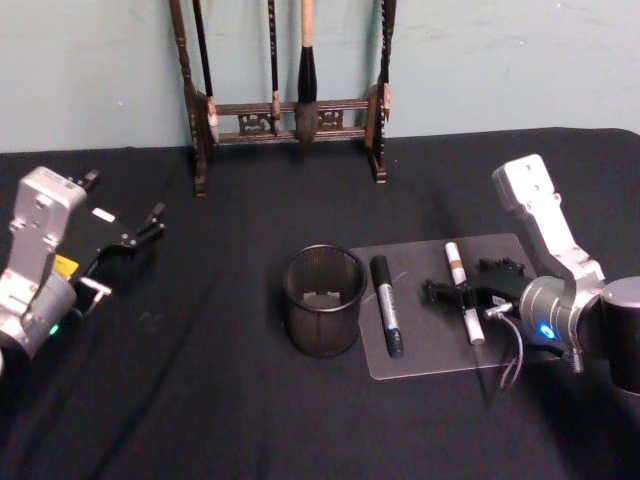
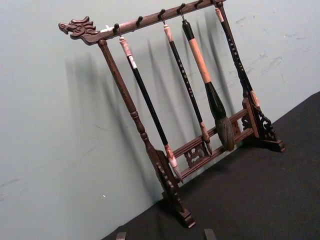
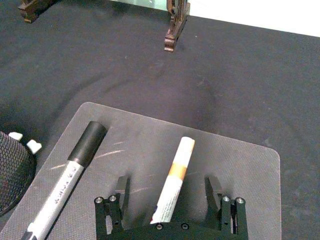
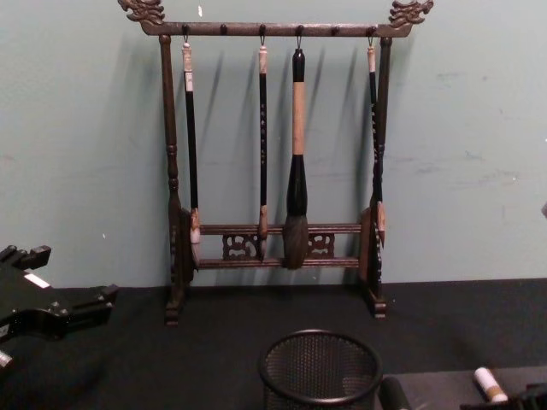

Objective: Pick up the water-based marker from the table and place it into the pen holder.

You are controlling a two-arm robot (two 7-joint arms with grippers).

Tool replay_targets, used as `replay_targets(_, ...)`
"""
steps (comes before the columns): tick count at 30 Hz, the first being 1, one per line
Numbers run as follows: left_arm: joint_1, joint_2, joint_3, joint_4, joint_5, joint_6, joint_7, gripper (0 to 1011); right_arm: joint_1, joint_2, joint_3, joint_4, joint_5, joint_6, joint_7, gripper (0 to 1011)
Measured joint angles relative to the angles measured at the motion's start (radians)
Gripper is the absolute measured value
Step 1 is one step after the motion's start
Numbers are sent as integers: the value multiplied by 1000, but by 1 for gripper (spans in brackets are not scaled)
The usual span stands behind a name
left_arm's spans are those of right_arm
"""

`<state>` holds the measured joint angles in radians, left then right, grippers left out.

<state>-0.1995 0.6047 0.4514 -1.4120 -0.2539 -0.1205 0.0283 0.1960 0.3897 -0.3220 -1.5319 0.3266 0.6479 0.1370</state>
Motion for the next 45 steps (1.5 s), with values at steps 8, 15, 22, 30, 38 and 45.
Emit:
replay_targets(8, 0, 0, 0, 0, 0, 0, 0, 1001, -5, -2, 0, -2, -29, -11, 7, 1002)
replay_targets(15, 0, 0, 0, 0, 0, 0, 0, 1001, -10, -8, 4, -2, -47, -15, 16, 1003)
replay_targets(22, 0, 0, 0, 0, 0, 0, 0, 1001, -11, -18, 12, 5, -61, -12, 29, 1002)
replay_targets(30, 0, 0, 0, 0, 0, 0, 0, 1001, -15, -23, 17, 5, -74, -11, 35, 1002)
replay_targets(38, 0, 0, 0, 0, 0, 0, 0, 1001, -15, -22, 17, 4, -73, -10, 34, 1002)
replay_targets(45, 0, 0, 0, 0, 0, 0, 0, 1001, -14, -22, 16, 4, -71, -9, 34, 891)
